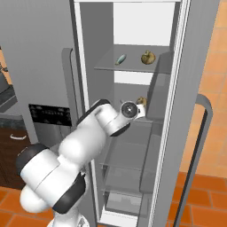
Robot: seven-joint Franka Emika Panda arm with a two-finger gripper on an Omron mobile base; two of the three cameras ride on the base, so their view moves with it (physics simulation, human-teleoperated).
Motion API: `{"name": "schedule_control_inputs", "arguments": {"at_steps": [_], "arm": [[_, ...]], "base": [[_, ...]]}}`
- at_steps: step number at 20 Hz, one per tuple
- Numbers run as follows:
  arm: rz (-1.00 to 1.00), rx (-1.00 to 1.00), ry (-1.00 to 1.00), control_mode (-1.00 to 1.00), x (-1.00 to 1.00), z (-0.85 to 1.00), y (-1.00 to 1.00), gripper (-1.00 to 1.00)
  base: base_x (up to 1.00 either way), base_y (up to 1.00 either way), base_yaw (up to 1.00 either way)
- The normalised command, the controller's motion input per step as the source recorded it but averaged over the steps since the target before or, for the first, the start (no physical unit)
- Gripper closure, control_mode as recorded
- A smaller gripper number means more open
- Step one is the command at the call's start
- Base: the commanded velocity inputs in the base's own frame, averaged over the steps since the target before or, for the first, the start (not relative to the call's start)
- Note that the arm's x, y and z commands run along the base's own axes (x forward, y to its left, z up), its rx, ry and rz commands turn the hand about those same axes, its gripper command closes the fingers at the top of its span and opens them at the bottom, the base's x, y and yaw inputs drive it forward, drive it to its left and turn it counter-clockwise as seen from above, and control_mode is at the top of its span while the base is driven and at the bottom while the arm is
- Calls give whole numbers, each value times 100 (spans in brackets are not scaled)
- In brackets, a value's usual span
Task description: Place one onion and one fish in each tupperware on the nearby counter, to pack two identical lunches.
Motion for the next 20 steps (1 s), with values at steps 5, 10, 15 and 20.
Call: {"name": "schedule_control_inputs", "arguments": {"at_steps": [5, 10, 15, 20], "arm": [[14, 0, 6, -100, 61, 1, -3, -100], [18, -3, 0, -100, 51, 0, -10, -100], [20, -3, 7, -100, 56, -2, -8, -100], [19, -3, 4, -100, 54, -24, -17, -100]], "base": [[0, 0, 0], [0, 0, 0], [0, 0, 0], [0, 0, 0]]}}
